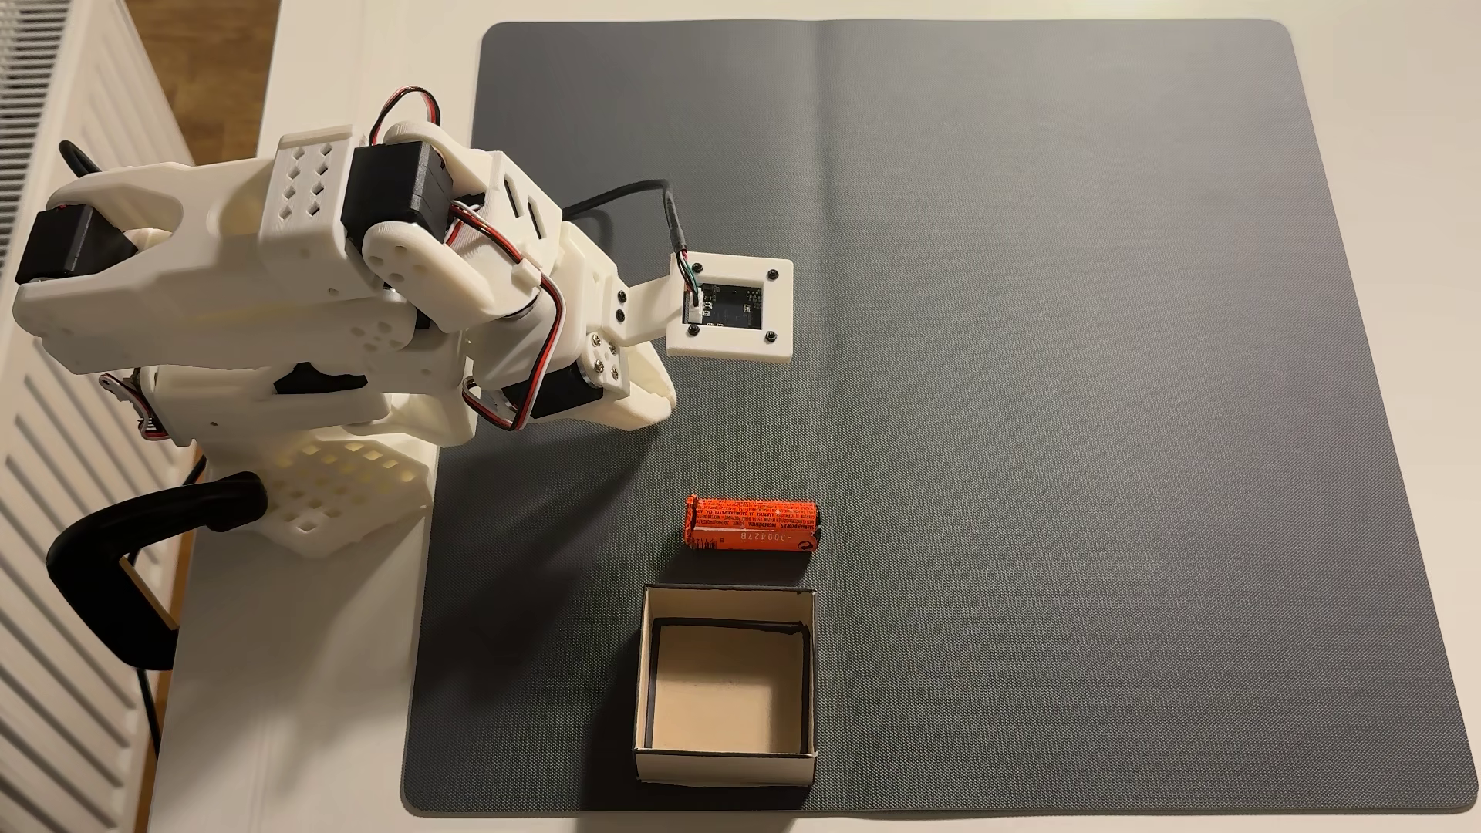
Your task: Pick the red object and place it in the box
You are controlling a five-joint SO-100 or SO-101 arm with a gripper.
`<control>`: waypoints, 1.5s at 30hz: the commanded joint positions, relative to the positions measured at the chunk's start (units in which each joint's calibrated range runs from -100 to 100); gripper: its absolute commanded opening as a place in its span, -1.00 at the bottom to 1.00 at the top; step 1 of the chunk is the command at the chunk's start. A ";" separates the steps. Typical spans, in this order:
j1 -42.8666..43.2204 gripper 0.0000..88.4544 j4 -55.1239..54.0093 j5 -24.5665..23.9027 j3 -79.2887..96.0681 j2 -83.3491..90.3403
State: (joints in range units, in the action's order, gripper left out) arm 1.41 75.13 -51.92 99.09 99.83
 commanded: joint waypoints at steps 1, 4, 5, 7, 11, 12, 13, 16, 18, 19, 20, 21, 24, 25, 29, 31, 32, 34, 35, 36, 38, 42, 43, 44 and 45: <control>0.07 -0.98 0.74 -0.03 0.73 -0.51; 0.07 -0.98 0.74 -0.03 0.73 -0.51; 0.07 -0.98 0.74 -0.03 0.73 -0.51; 0.07 -0.98 0.74 -0.03 0.73 -0.51; 0.07 -0.98 0.74 -0.03 0.73 -0.51; 0.07 -0.98 0.74 -0.03 0.73 -0.51; 0.07 -0.98 0.74 -0.03 0.73 -0.51; -0.15 -0.98 0.74 -0.55 0.73 -0.51; 0.37 -0.98 -0.57 -0.55 0.73 -0.51; 0.15 -0.98 -1.97 -0.55 0.73 -0.51; 0.15 -0.98 -3.80 -0.55 0.55 -0.51; 0.07 -0.98 -5.81 -0.55 0.10 -0.51; -0.15 -0.98 -10.36 -0.13 -3.89 -0.51; -0.15 -0.98 -10.45 -0.08 -5.89 -0.51; -0.97 -0.98 -9.57 -0.08 -13.15 -0.51; -3.27 -0.98 -5.64 -0.03 -15.60 -0.51; -4.53 -0.98 -3.02 0.08 -17.05 -0.51; -6.83 -0.98 -0.57 1.54 -19.31 -0.51; -8.02 -0.98 -0.74 3.05 -20.13 -0.51; -8.98 -0.98 -0.83 3.94 -20.22 -0.51; -10.84 -0.98 -0.92 5.03 -18.86 -0.59; -13.14 -0.98 -6.69 5.19 -12.87 -0.59; -13.96 -0.98 -8.35 5.19 -11.33 -0.59; -14.40 -0.98 -9.83 5.19 -10.06 -0.59; -14.63 -0.98 -11.32 5.19 -8.70 -0.59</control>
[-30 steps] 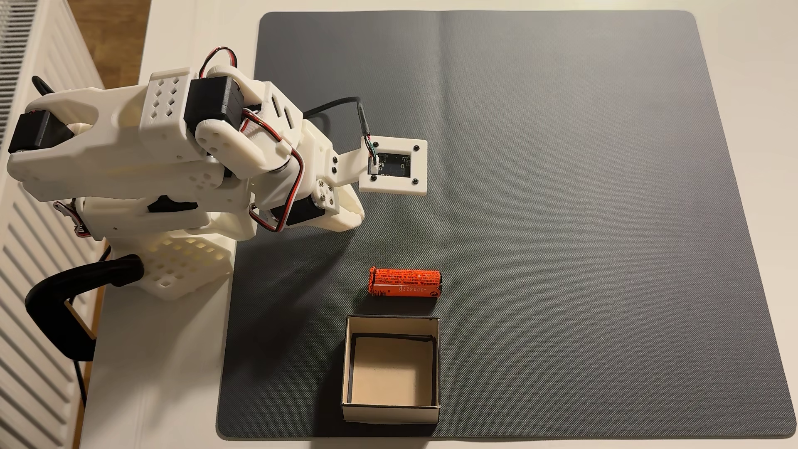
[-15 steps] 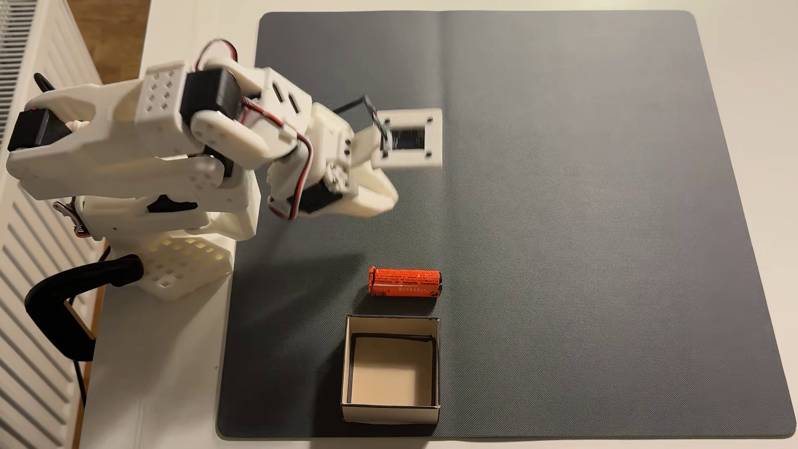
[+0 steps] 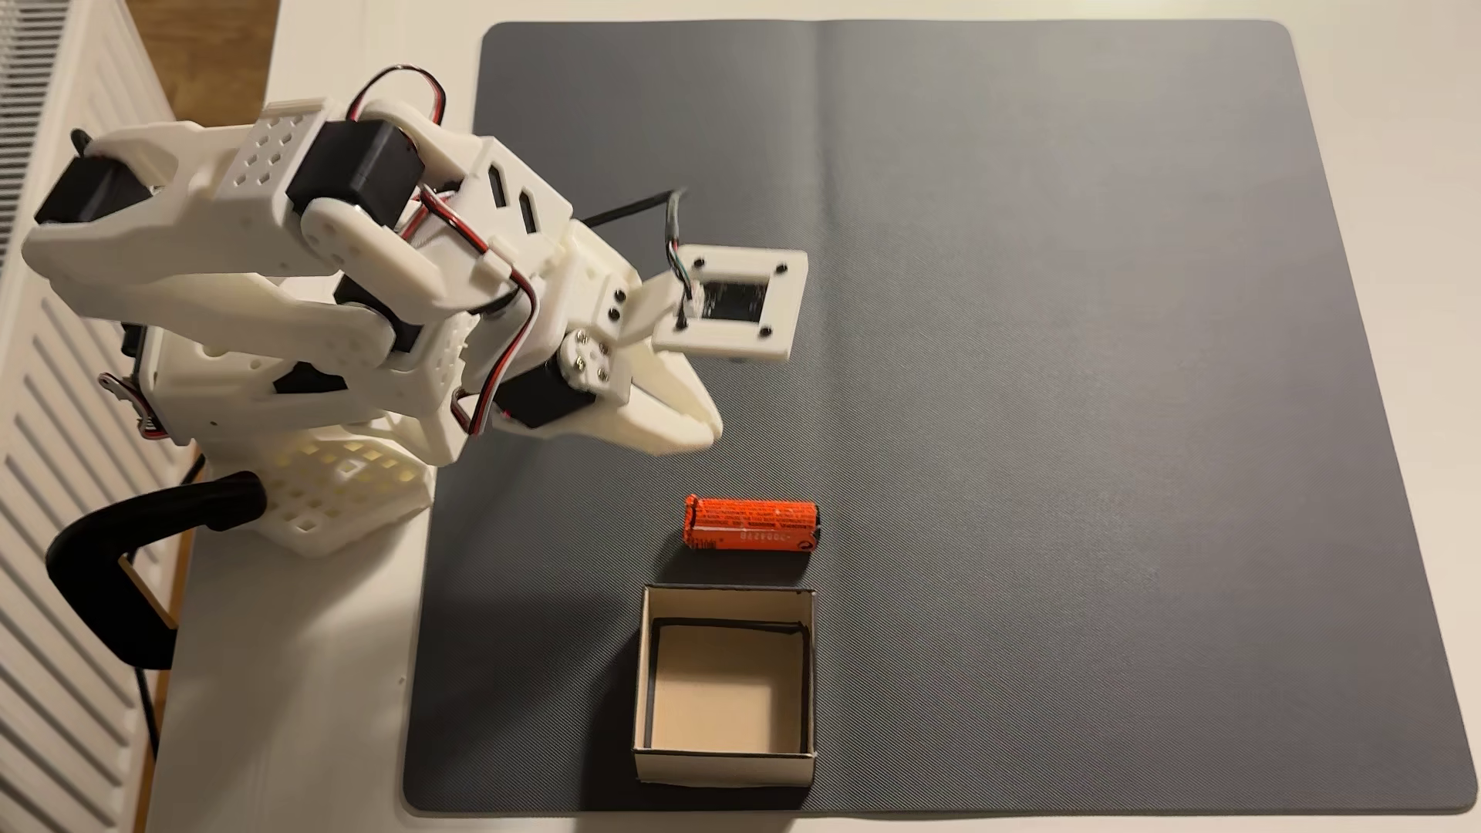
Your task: Pick the red object and place it in the box
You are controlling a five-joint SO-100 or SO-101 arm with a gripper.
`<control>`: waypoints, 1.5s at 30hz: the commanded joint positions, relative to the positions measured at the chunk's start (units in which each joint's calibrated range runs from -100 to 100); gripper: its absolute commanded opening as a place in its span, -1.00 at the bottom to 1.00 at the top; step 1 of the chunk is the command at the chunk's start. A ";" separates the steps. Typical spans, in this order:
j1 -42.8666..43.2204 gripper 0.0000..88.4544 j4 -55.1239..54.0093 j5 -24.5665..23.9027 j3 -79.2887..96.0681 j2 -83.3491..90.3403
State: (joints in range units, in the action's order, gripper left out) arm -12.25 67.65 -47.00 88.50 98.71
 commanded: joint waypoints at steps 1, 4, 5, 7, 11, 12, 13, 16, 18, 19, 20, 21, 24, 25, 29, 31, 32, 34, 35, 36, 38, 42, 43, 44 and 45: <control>-0.97 -0.97 -5.41 0.22 3.15 0.53; -0.82 -0.97 -8.21 0.17 6.05 0.53; -0.74 -0.97 -8.74 0.17 6.60 0.53; -0.74 -0.97 -9.35 0.22 7.05 0.53; -0.82 -0.91 -9.44 0.12 7.32 0.53; -0.82 -0.87 -9.44 0.02 7.32 0.53; -0.82 -0.82 -9.44 -0.04 7.32 0.53; -0.67 -0.73 -9.00 -0.04 7.23 0.53; -0.67 -0.69 -9.00 -0.09 7.23 0.53; -0.67 -0.67 -9.35 -0.09 7.23 0.44; -0.74 -0.65 -9.52 -0.09 7.14 0.44; -0.82 -0.65 -9.52 -0.09 6.96 0.44; -0.74 -0.65 -9.52 -0.09 7.05 0.44; -0.74 -0.65 -9.44 -0.09 6.42 0.44; -0.67 -0.66 -9.44 -0.04 3.51 -0.66; -0.59 -0.66 -9.44 0.17 0.79 -4.32; -0.59 -0.66 -9.52 0.28 -1.02 -7.12; 0.15 -0.65 -11.62 0.28 -4.83 -13.67; 0.52 -0.65 -13.81 0.28 -6.10 -17.33; 0.82 -0.65 -16.34 0.28 -7.28 -21.16; 1.26 -0.64 -20.71 0.33 -9.00 -28.30; 1.04 -0.64 -26.83 0.38 -9.91 -37.82; 1.19 -0.64 -28.23 0.38 -9.55 -38.93; 1.19 -0.64 -29.54 0.38 -9.18 -39.61; 1.26 -0.64 -30.68 0.38 -8.64 -40.20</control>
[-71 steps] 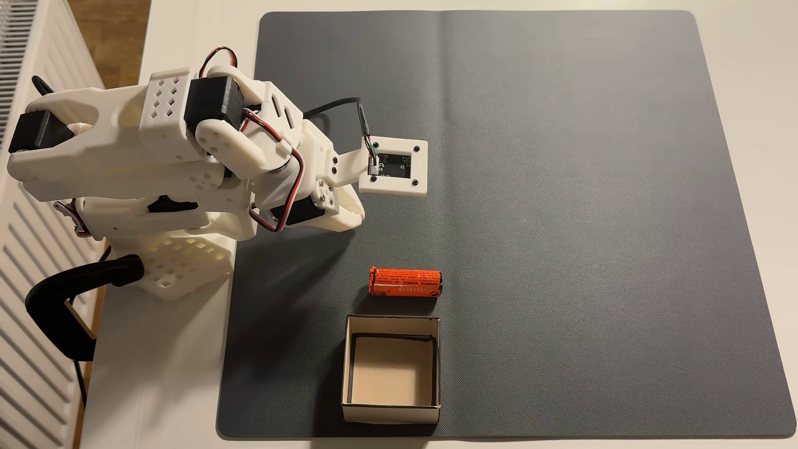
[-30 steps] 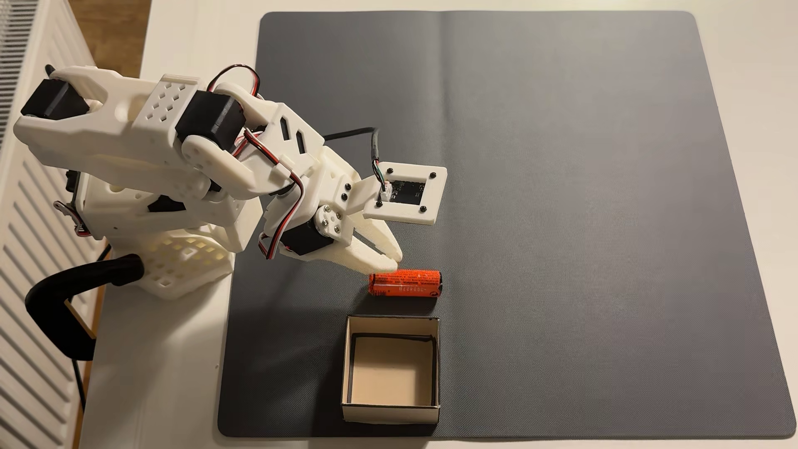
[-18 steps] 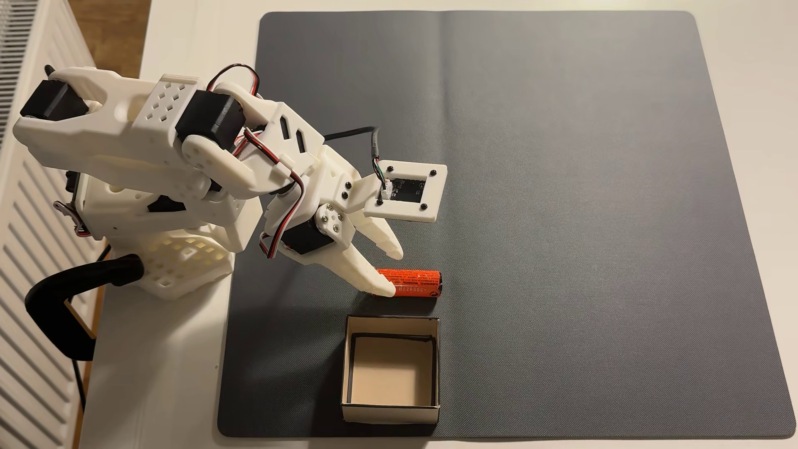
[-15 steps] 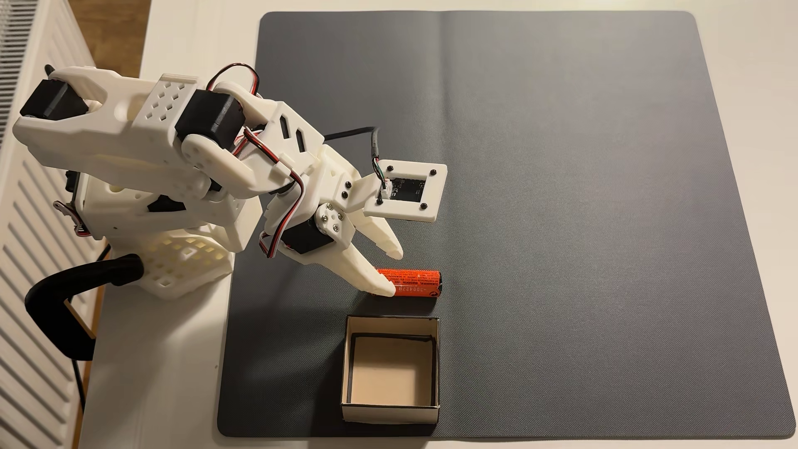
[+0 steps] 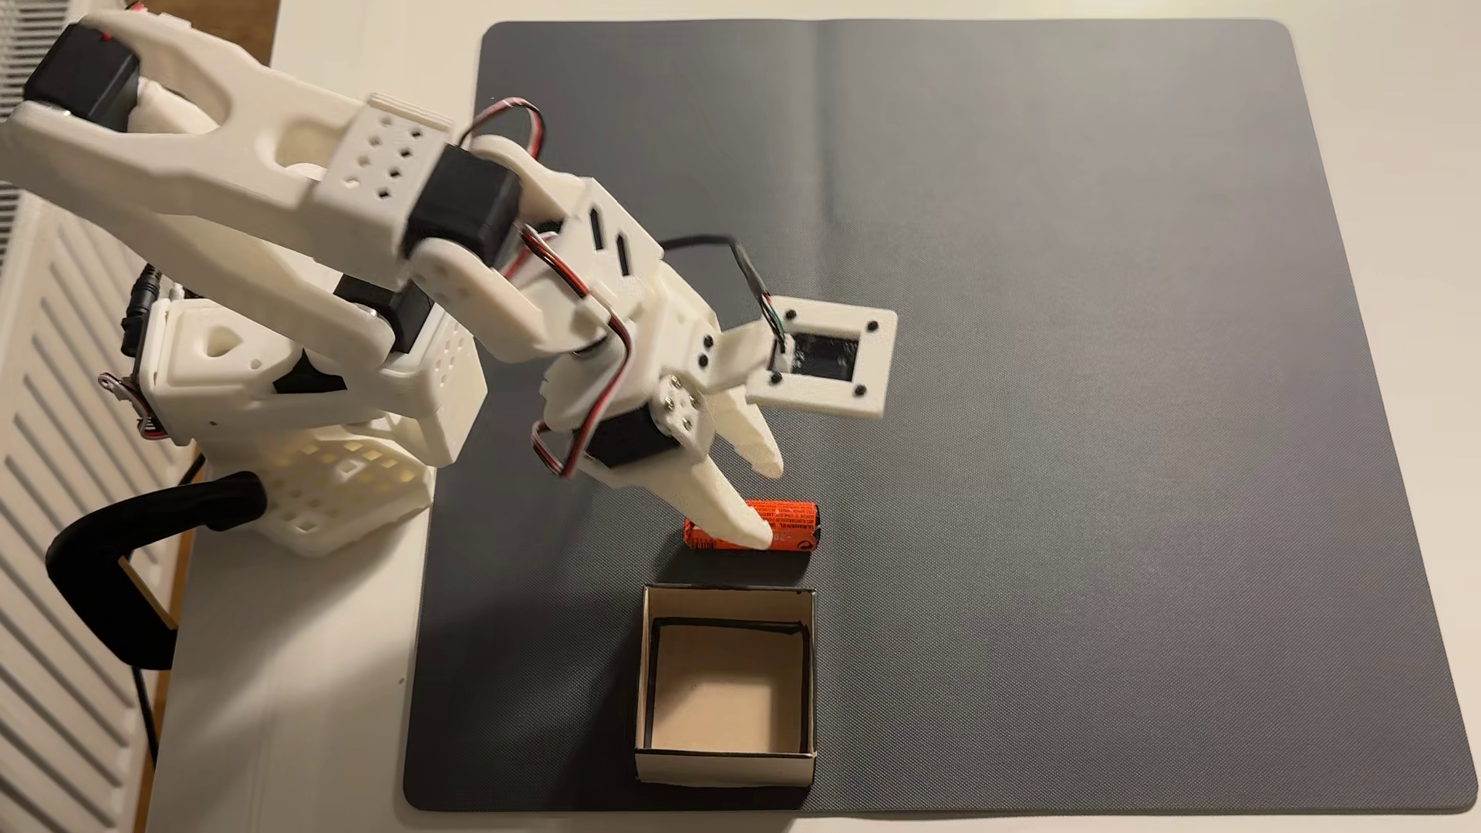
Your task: Pick the red object and place it in the box
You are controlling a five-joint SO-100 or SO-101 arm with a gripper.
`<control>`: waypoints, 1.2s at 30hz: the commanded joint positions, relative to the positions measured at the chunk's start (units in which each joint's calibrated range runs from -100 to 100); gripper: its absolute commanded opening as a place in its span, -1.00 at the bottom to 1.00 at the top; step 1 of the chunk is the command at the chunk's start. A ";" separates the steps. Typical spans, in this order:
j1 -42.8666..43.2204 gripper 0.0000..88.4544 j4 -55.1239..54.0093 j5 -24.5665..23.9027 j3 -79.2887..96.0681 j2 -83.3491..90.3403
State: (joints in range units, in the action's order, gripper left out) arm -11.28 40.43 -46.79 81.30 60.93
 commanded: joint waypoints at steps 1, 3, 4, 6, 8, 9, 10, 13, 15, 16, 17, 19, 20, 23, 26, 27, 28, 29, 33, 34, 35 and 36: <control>0.30 -0.64 -4.42 0.16 -0.62 -2.60; 0.30 -0.64 -6.34 0.16 1.38 -2.68; 0.30 -0.64 -7.04 0.16 2.29 -2.68; 0.30 -0.64 -8.18 0.16 4.19 -2.68; 0.30 -0.64 -9.23 0.16 5.64 -2.68; 0.30 -0.64 -9.67 0.16 6.28 -2.68; 0.30 -0.64 -10.02 0.16 6.82 -2.68; 0.30 -0.64 -11.59 0.16 8.36 -2.68; 0.30 -0.64 -12.29 0.16 9.09 -2.68; 0.30 -0.64 -12.72 0.16 9.36 -2.68; 0.30 -0.64 -13.25 0.16 9.82 -2.77; 0.30 -0.64 -14.30 0.16 10.90 -2.68; 0.30 -0.64 -14.74 0.16 11.54 -2.68; 0.30 -0.64 -16.66 0.16 13.53 -2.68; 0.52 -0.65 -17.79 0.16 14.53 -2.68; 0.89 -0.66 -17.79 0.16 14.62 -2.68; 1.04 -0.66 -17.79 0.16 14.62 -2.68; 1.04 -0.67 -17.71 0.16 14.53 -2.68; 1.04 -0.73 -17.01 0.16 14.53 -2.68; 1.04 -0.78 -17.01 0.16 14.62 -2.68; 1.04 -0.83 -17.01 0.16 14.62 -2.68; 0.89 -0.88 -17.01 0.22 14.62 -2.68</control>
State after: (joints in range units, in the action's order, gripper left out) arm -10.24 23.39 -46.47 95.80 58.34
